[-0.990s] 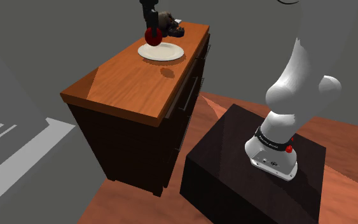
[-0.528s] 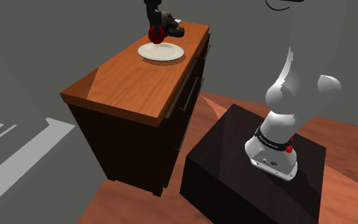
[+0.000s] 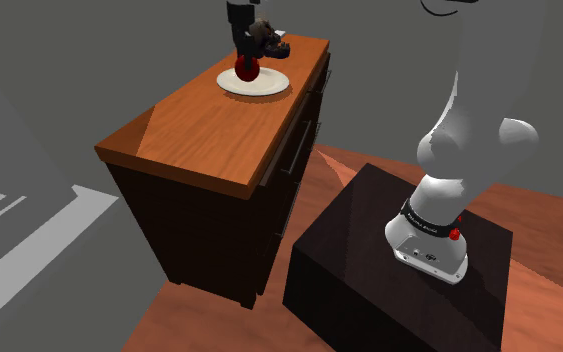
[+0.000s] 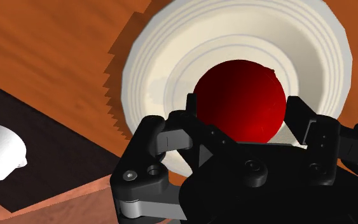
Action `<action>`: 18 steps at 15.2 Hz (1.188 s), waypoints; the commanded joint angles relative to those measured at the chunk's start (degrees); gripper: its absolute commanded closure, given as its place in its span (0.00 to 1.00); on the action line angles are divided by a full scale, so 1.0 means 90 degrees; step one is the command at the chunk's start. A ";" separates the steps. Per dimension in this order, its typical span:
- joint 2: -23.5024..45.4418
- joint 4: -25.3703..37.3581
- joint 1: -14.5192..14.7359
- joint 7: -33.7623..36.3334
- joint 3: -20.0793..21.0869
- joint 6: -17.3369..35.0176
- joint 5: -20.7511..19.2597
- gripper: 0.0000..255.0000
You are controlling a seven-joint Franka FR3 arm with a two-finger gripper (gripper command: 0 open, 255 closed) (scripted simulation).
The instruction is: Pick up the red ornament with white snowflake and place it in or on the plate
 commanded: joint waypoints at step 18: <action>-0.0009 0.0082 0.0020 0.0006 0.0021 -0.0087 0.0006 0.00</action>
